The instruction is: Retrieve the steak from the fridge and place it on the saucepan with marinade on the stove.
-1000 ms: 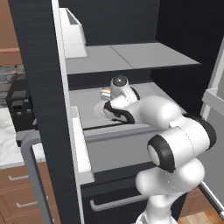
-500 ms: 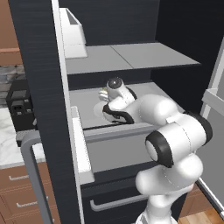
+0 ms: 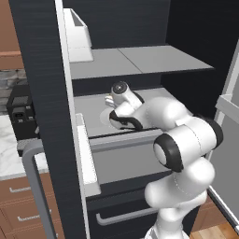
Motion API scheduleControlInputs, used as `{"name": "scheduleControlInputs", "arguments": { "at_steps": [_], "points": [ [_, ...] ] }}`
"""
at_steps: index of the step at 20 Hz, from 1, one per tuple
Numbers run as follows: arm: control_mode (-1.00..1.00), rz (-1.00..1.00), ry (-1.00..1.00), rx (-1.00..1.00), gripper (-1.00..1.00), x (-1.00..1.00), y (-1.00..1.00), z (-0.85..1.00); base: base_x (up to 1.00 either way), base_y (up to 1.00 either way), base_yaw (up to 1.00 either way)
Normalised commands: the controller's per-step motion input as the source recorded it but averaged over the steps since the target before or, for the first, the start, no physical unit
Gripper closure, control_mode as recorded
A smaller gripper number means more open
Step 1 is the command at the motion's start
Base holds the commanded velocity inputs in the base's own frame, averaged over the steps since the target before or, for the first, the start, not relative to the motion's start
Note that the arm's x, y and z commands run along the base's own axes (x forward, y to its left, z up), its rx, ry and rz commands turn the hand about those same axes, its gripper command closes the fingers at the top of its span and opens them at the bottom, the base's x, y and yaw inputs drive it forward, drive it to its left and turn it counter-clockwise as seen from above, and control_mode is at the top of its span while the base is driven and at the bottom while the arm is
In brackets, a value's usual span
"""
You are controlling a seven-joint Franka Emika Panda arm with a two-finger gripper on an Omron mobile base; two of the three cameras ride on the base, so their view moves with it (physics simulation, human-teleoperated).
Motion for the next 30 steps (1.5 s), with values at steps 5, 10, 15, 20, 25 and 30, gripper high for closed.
{"name": "scheduleControlInputs", "arguments": {
  "at_steps": [5, 10, 15, 20, 25, 30],
  "points": [
    [-1.00, -0.04, 0.06, 0.01, -1.00, 0.08, 0.00, -0.03, 0.00, 0.00, 0.00],
    [-1.00, -0.04, 0.07, 0.02, -1.00, 0.06, 0.00, 0.00, 0.00, 0.00, 0.00],
    [-1.00, -0.04, 0.09, 0.03, -1.00, 0.06, 0.00, 0.00, 0.00, 0.00, 0.00],
    [-1.00, -0.03, 0.08, 0.03, -1.00, 0.07, 0.00, -0.06, 0.00, 0.00, 0.00],
    [-1.00, -0.02, 0.06, 0.00, -1.00, 0.09, 0.00, -0.11, 0.00, 0.00, 0.00],
    [-1.00, -0.01, 0.03, 0.00, -1.00, 0.10, 0.00, -0.17, 0.00, 0.00, 0.00]
  ]
}}
